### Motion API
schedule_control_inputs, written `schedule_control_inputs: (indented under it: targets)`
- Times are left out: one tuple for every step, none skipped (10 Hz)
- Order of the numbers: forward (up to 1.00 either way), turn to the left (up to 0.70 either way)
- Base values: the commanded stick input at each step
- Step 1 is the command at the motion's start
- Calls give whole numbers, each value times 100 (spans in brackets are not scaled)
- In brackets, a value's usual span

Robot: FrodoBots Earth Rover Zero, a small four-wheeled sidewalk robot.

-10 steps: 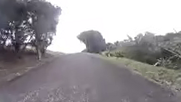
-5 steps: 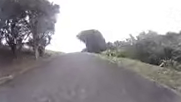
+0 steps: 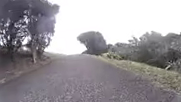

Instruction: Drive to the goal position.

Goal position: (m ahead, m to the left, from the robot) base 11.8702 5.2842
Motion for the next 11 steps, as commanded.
schedule_control_inputs:
  targets:
    - [85,34]
    - [85,21]
    - [85,0]
    - [85,0]
    - [85,0]
    - [85,0]
    - [85,0]
    - [85,0]
    - [85,0]
    - [85,0]
    - [85,0]
